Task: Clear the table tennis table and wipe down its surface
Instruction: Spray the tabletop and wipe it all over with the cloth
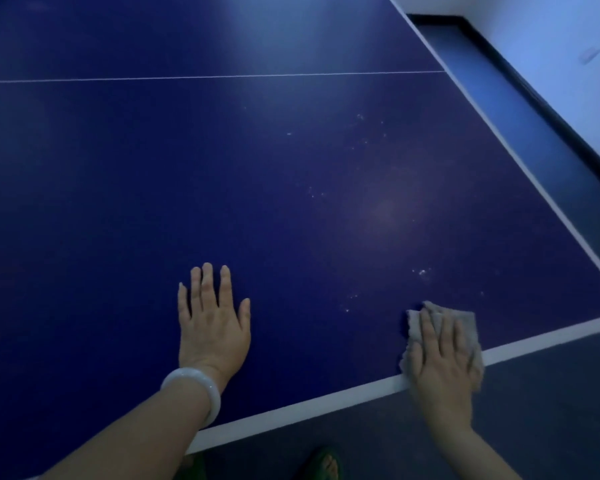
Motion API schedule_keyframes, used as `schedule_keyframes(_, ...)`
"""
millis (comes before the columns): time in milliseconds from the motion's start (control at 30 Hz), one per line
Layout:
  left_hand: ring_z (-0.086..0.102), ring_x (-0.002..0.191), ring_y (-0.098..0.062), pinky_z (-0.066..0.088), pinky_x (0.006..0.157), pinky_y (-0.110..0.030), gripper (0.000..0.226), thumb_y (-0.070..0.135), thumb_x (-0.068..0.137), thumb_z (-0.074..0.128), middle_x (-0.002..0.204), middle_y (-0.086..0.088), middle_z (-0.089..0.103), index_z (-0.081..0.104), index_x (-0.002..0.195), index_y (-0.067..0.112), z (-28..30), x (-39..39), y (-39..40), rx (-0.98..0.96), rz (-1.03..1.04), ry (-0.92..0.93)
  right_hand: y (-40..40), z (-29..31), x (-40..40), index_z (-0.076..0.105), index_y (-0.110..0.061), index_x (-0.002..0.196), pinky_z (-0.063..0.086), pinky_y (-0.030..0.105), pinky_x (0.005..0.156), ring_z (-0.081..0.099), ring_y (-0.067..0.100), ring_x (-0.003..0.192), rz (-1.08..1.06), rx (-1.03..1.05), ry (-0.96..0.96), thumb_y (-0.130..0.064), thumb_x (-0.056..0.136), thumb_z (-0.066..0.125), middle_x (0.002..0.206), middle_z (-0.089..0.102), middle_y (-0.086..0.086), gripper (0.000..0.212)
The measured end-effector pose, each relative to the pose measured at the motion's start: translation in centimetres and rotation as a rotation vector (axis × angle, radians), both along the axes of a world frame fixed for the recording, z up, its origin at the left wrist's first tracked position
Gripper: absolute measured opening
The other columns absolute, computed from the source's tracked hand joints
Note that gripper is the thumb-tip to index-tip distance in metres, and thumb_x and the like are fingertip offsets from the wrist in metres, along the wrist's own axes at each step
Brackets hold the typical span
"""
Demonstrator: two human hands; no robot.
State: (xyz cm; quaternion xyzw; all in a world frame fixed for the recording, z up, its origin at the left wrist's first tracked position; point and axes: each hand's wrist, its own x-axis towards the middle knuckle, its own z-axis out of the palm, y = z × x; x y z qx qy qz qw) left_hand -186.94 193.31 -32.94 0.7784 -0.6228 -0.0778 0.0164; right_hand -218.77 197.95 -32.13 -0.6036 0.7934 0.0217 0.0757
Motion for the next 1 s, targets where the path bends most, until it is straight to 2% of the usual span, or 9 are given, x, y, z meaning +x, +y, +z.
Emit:
schedule_keyframes(100,-0.005,0.151,-0.025,-0.004,0.122,-0.046,0.071,0.051,0.095,0.005,0.163,-0.012,0.004,0.009,0.156,0.015,0.2,-0.1,0.0,-0.015,0.008,0.015,-0.1,-0.3,3.9,-0.027,-0.032,0.147,-0.002,0.058,0.119,-0.020,0.027,0.149,-0.013,0.073,-0.017,-0.047,0.098,0.008,0.161,-0.022,0.005,0.063)
schedule_keyframes(233,-0.002,0.151,-0.024,-0.002,0.122,-0.046,0.073,0.052,0.093,0.005,0.163,-0.012,0.007,0.013,0.156,0.015,0.3,-0.2,0.0,-0.015,0.012,-0.011,0.3,-0.4,10.1,0.017,-0.025,0.157,0.014,0.061,0.113,0.009,0.029,0.151,0.701,-0.035,-0.100,-0.041,0.095,0.037,0.164,0.011,0.006,0.067)
schedule_keyframes(333,-0.001,0.151,-0.024,0.000,0.122,-0.046,0.072,0.052,0.094,0.007,0.163,-0.012,0.008,0.015,0.155,0.015,0.2,-0.2,-0.1,-0.022,0.020,-0.005,-3.3,-0.1,7.3,0.017,-0.029,0.156,0.008,0.060,0.116,0.004,0.026,0.152,0.964,-0.043,-0.015,-0.041,0.100,0.034,0.165,0.011,0.000,0.060)
schedule_keyframes(433,0.000,0.151,-0.024,0.001,0.123,-0.046,0.071,0.052,0.094,0.008,0.163,-0.011,0.009,0.015,0.155,0.015,0.1,-0.1,-0.1,-0.022,0.016,-0.008,-7.8,-0.5,1.0,-0.012,-0.024,0.155,0.005,0.063,0.117,-0.012,0.035,0.150,0.651,0.008,0.169,-0.034,0.104,0.030,0.162,-0.017,0.008,0.067)
schedule_keyframes(533,0.000,0.151,-0.023,-0.001,0.123,-0.046,0.068,0.052,0.098,0.005,0.163,-0.011,0.008,0.014,0.155,0.016,0.1,-0.1,-0.1,-0.019,0.023,-0.009,-9.4,0.8,-0.6,-0.023,-0.029,0.150,0.000,0.061,0.118,-0.016,0.031,0.149,0.075,0.021,0.005,-0.041,0.103,0.021,0.162,-0.018,0.010,0.065)
schedule_keyframes(633,-0.001,0.151,-0.022,-0.001,0.123,-0.045,0.073,0.053,0.093,0.000,0.163,-0.010,0.007,0.014,0.155,0.017,0.2,-0.2,0.0,-0.011,0.025,-0.020,-7.0,-0.3,4.1,-0.007,-0.021,0.157,0.002,0.067,0.115,-0.014,0.038,0.149,0.398,0.040,0.042,-0.043,0.097,0.039,0.163,-0.014,0.014,0.079)
schedule_keyframes(800,-0.001,0.151,-0.022,-0.001,0.123,-0.045,0.074,0.053,0.093,0.001,0.163,-0.010,0.007,0.013,0.155,0.016,0.3,-0.1,-0.2,-0.010,0.024,-0.006,-7.8,-0.2,6.9,0.011,-0.025,0.157,0.007,0.062,0.117,0.000,0.030,0.152,1.024,-0.055,0.046,-0.038,0.101,0.032,0.164,0.004,0.006,0.061)
schedule_keyframes(933,-0.005,0.151,-0.022,-0.005,0.122,-0.045,0.069,0.050,0.096,-0.002,0.163,-0.009,0.003,0.009,0.156,0.018,0.3,-0.2,-0.2,-0.003,0.025,-0.014,-10.7,0.3,3.1,-0.014,-0.032,0.153,0.000,0.056,0.120,-0.018,0.025,0.150,0.213,0.049,-0.031,-0.040,0.104,0.019,0.163,-0.016,0.005,0.059)
schedule_keyframes(1000,-0.005,0.151,-0.022,-0.004,0.122,-0.045,0.069,0.049,0.095,-0.002,0.163,-0.009,0.002,0.008,0.156,0.018,0.3,-0.2,-0.2,0.009,0.026,-0.005,-9.0,0.6,5.1,-0.012,-0.031,0.154,-0.002,0.057,0.119,-0.017,0.026,0.150,0.137,0.012,-0.066,-0.044,0.102,0.005,0.163,-0.013,0.006,0.056)
